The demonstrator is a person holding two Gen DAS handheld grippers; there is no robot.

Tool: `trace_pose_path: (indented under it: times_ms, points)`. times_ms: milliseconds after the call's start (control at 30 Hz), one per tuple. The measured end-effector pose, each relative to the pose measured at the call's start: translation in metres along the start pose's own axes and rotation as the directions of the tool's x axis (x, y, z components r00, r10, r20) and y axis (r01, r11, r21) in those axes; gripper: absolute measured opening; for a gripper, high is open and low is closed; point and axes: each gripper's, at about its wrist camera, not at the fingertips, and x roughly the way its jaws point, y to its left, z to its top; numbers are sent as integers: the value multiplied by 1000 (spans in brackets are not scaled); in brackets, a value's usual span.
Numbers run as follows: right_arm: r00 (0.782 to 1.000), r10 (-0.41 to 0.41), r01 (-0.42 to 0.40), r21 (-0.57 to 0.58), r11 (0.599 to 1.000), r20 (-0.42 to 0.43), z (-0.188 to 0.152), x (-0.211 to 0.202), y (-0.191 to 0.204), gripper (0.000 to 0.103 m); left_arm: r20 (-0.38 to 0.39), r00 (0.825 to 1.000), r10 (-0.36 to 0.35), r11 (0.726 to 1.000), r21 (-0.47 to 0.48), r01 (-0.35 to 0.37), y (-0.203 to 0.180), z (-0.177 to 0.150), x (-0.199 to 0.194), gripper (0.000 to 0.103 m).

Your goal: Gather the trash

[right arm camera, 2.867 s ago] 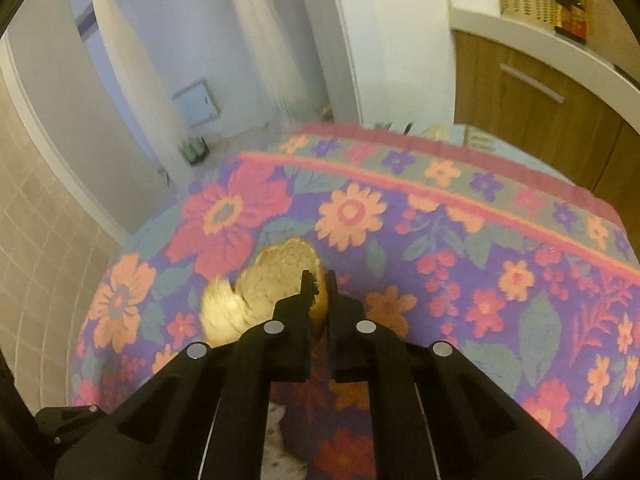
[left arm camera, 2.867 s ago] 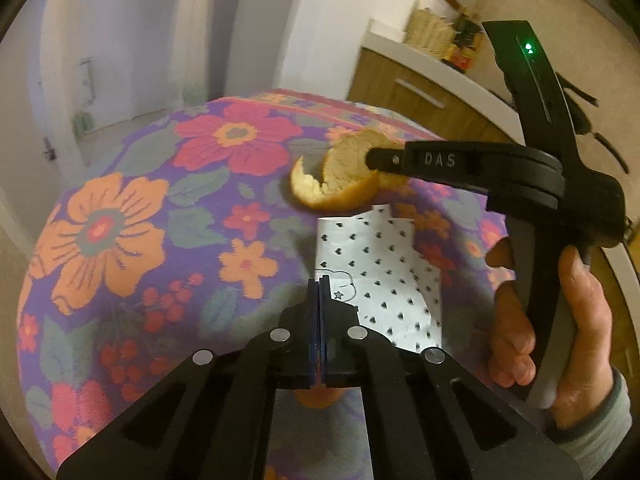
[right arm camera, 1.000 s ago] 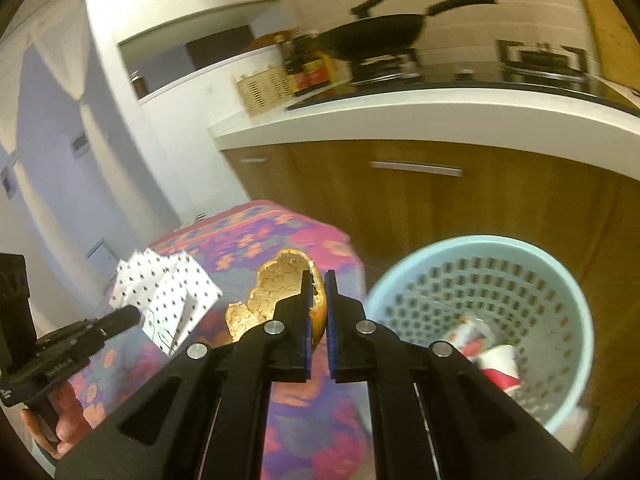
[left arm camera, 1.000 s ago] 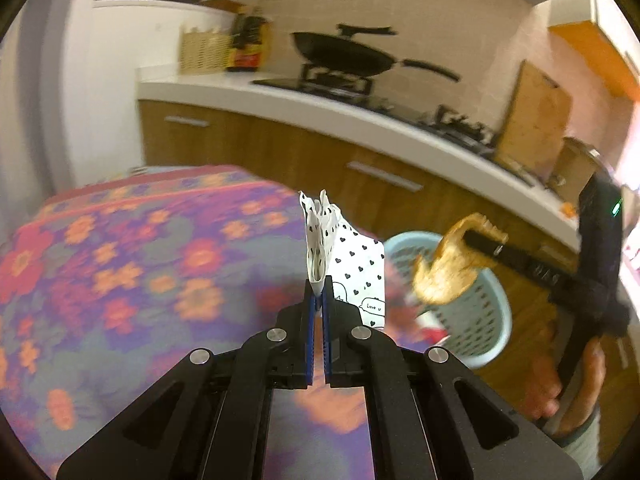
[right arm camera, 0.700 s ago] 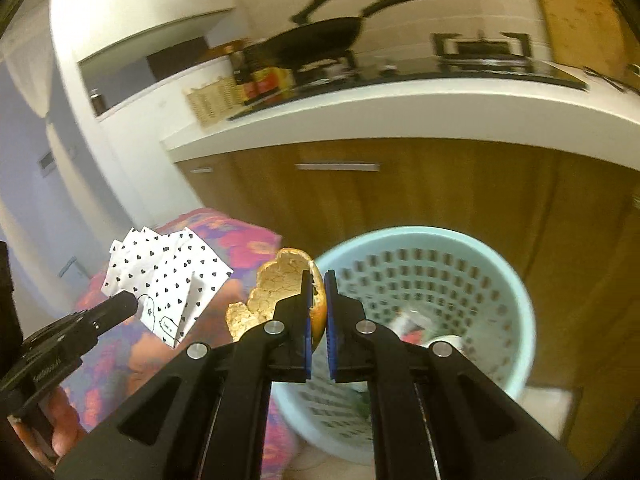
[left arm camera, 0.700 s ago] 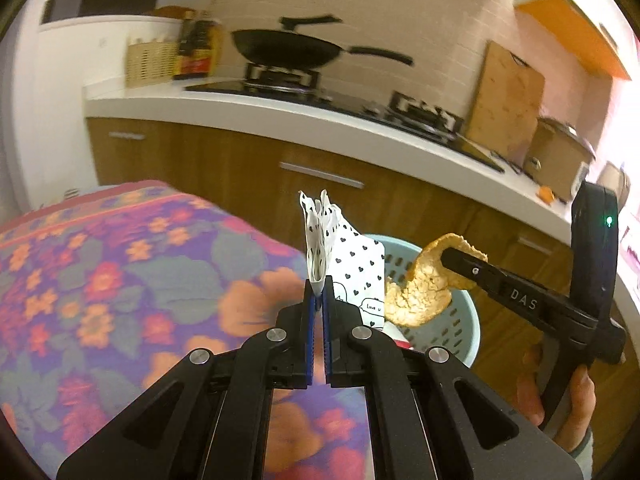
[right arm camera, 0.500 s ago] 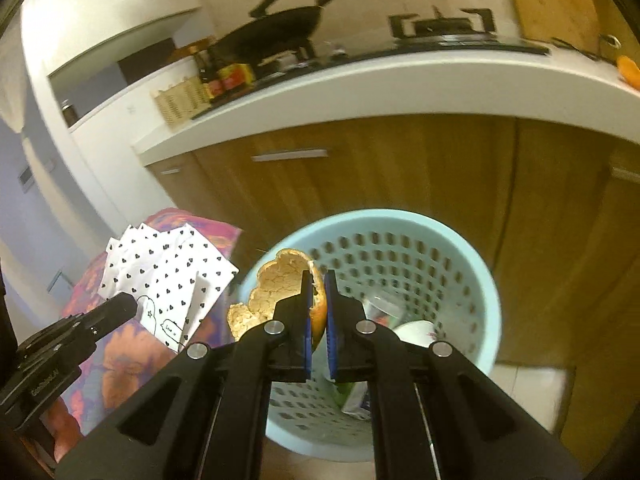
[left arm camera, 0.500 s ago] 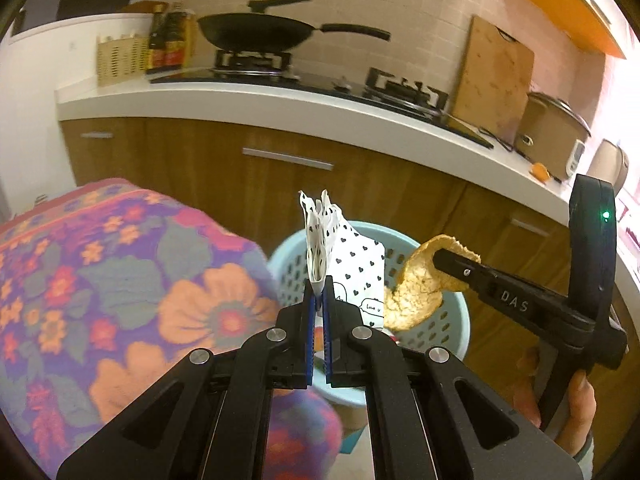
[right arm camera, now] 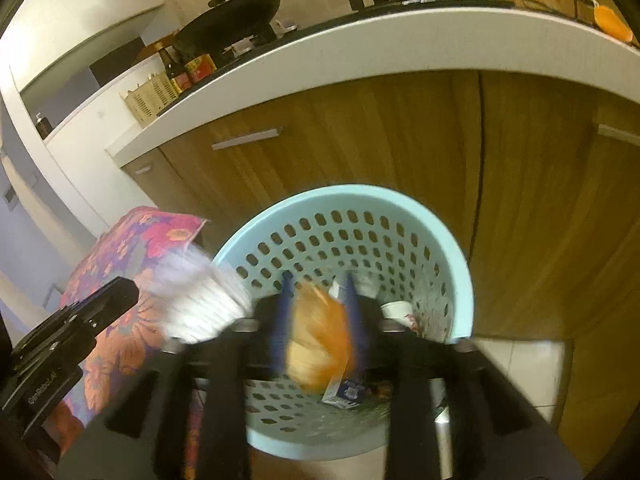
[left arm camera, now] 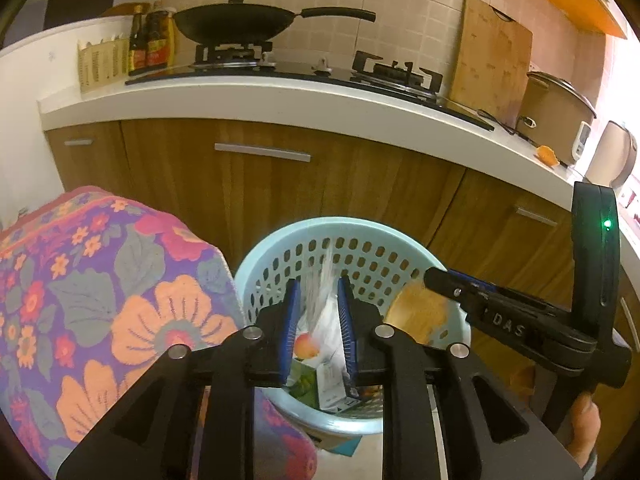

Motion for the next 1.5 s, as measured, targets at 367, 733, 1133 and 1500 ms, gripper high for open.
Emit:
trace_pose_path:
  times_ms: [367,733,1133,1500]
  points:
    - [999,8,-6,-33,999,41,-7,-17,17,53,47,999,22,1000,-18,-21,12,-11,-25,48]
    - [990,-48,73,-192,979,130,-27,-60,77,56,128,988,91,992,-104,-77,50,-36,-77,79]
    - [962,-77,154,-289,945,262,-43,-93,143,68,262,872,414,904,-234,-358,91,-52,-116,86]
    - [950,-121,207,-288,935,289,-51,-91,155,76,282,858,430,901,-193,-388,79,-56,-117,89]
